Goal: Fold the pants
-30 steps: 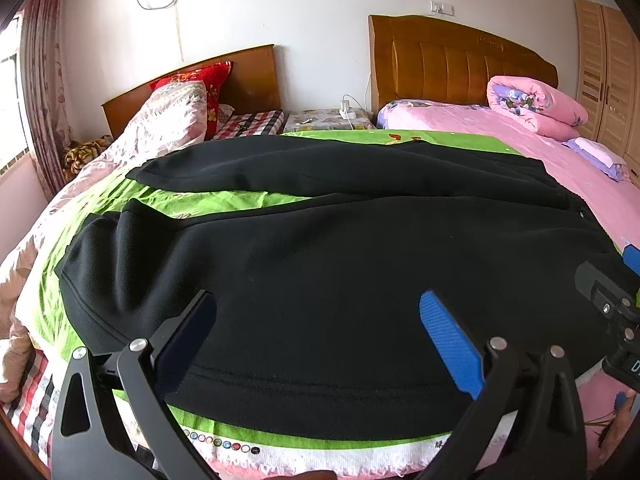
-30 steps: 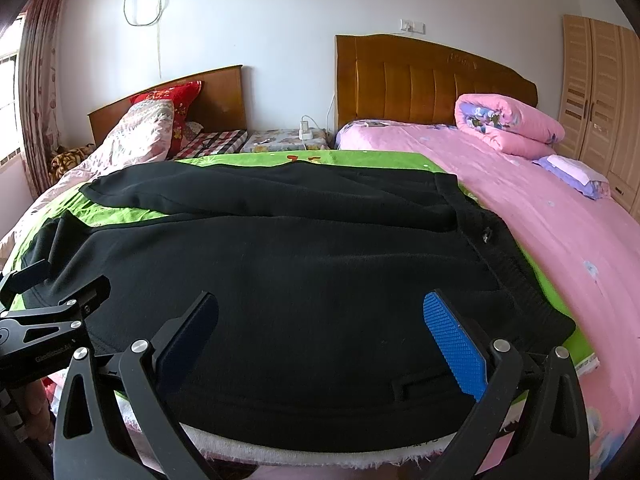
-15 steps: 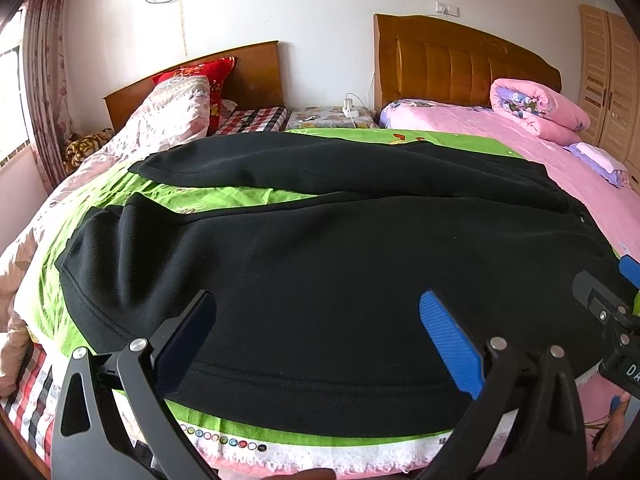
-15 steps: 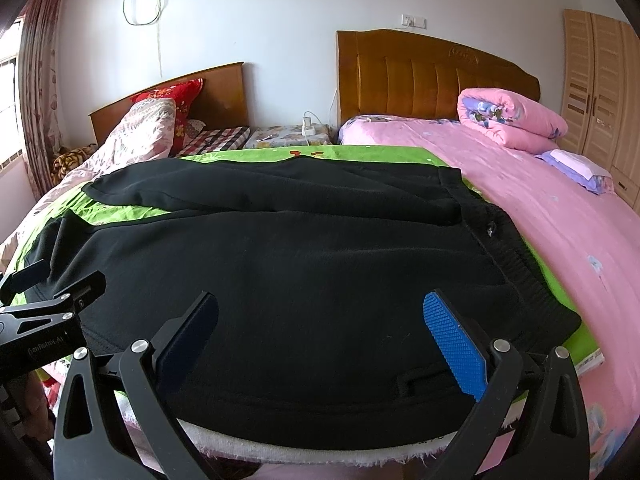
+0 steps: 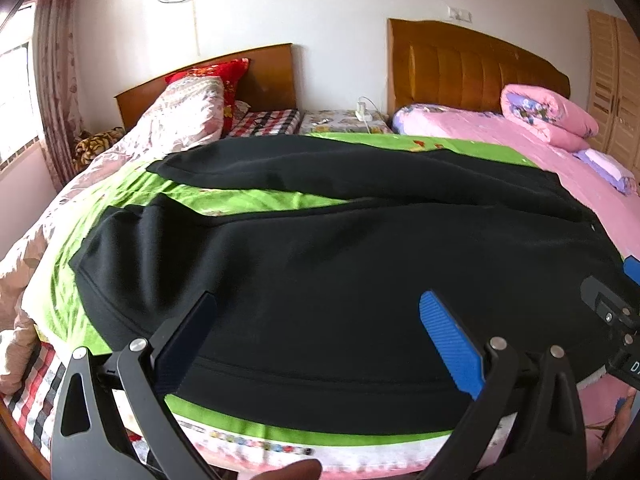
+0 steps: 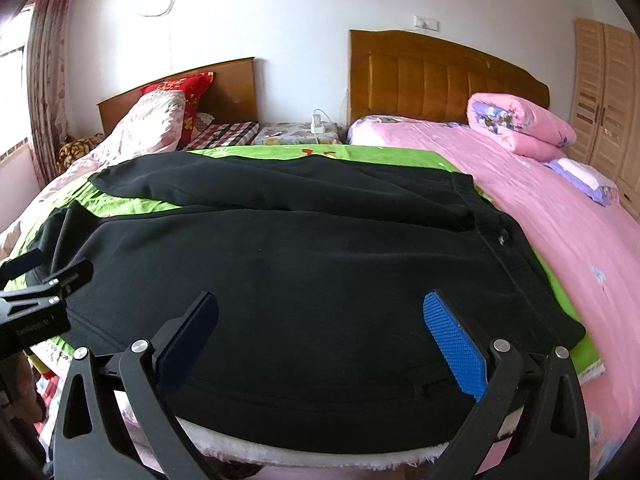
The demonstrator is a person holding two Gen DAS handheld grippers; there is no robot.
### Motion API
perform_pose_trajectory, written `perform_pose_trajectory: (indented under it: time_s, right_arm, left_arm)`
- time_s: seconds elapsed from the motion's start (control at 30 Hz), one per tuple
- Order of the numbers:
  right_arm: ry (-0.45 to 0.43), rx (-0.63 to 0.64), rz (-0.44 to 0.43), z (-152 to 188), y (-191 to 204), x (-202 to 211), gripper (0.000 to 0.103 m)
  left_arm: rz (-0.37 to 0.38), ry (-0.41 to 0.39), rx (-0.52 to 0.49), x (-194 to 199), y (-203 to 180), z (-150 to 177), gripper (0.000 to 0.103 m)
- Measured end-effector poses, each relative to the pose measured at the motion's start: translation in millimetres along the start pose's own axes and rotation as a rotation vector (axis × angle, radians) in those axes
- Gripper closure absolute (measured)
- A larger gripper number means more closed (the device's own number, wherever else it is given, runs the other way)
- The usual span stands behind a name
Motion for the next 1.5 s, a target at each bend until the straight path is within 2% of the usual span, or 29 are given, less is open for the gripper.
perform_pose_trajectory:
  time_s: [0.23, 0.37, 0.5, 0.53, 0.67, 0.7, 0.8, 0.87, 0.9, 0.93, 1.03, 1.17, 1.23, 1.3, 1.33, 1.37, 1.43, 1.5]
  right_arm:
    - [-0.013, 0.054, -0.036, -21.4, 31.1, -5.6, 0.004]
    - [-0.019, 0.089, -0.062, -32.6, 53.5, -10.7, 0.004]
    - [-0.019, 0.120, -0.112, -44.0, 74.3, -17.9, 0.004]
    - [-0.023, 0.124, -0.116, -47.0, 75.1, -19.3, 0.004]
    - [-0.039, 0.153, -0.094, -61.3, 67.4, -29.2, 0.004]
    - [-0.040, 0.158, -0.079, -64.7, 63.0, -32.9, 0.004]
    - [-0.032, 0.113, -0.037, -73.3, 35.2, -44.2, 0.004]
    - [-0.026, 0.064, -0.022, -74.9, 17.4, -46.7, 0.004]
    - [-0.024, 0.039, -0.015, -75.4, 9.2, -47.6, 0.004]
    - [-0.021, 0.011, -0.008, -75.4, -2.0, -47.9, 0.004]
    - [-0.016, -0.031, 0.017, -72.3, -20.0, -48.2, 0.004]
    - [-0.007, -0.051, 0.035, -67.2, -33.7, -49.6, 0.004]
    - [-0.002, -0.061, 0.038, -64.1, -37.8, -52.0, 0.004]
    - [0.008, -0.072, 0.037, -60.1, -42.9, -56.1, 0.004]
    - [0.017, -0.079, 0.044, -56.7, -47.0, -59.4, 0.004]
    - [0.024, -0.086, 0.051, -53.6, -51.7, -61.4, 0.004]
    - [0.037, -0.109, 0.067, -48.0, -62.8, -64.9, 0.004]
    - [0.045, -0.122, 0.098, -44.3, -74.6, -64.4, 0.004]
  left_arm:
    - [-0.116, -0.027, 0.013, -2.4, 48.5, -10.2, 0.001]
    - [-0.111, 0.032, 0.034, -17.4, 77.1, -8.0, 0.001]
    - [-0.027, 0.086, 0.145, -30.4, 116.6, -3.2, 0.001]
    - [-0.020, 0.078, 0.180, -31.1, 135.1, -5.9, 0.001]
    - [-0.098, 0.030, 0.299, -36.6, 230.6, -15.7, 0.001]
    - [-0.105, 0.047, 0.321, -42.9, 249.2, -14.6, 0.001]
    - [-0.190, 0.147, 0.450, -83.2, 332.9, 1.6, 0.001]
    - [-0.160, 0.188, 0.529, -105.5, 364.3, 10.2, 0.002]
    - [-0.105, 0.204, 0.576, -115.6, 373.5, 13.6, 0.002]
    - [-0.020, 0.215, 0.644, -126.9, 380.2, 16.2, 0.004]
    - [0.104, 0.230, 0.734, -146.9, 381.2, 17.4, 0.008]
    - [0.165, 0.276, 0.752, -168.8, 363.8, 18.1, 0.029]
    - [0.138, 0.280, 0.755, -181.5, 360.8, 17.2, 0.029]
    - [0.106, 0.276, 0.750, -185.3, 361.3, 15.2, 0.039]
    - [0.082, 0.273, 0.732, -185.8, 361.6, 14.5, 0.067]
    - [0.090, 0.264, 0.719, -185.9, 361.2, 12.9, 0.096]
    - [0.068, 0.213, 0.707, -172.5, 362.8, 7.0, 0.097]
    - [0.023, 0.123, 0.671, -142.0, 365.3, -5.4, 0.097]
Point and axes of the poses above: each gripper's, at about its wrist camera, not at the fingertips, and x roughly against the way its jaws point, y to its left, z to its underside, the point moved 9 cm from there along -x, roughly the way its jaws point, and after that the axes turned 9 degrees about -z, right-handed, at the moved point
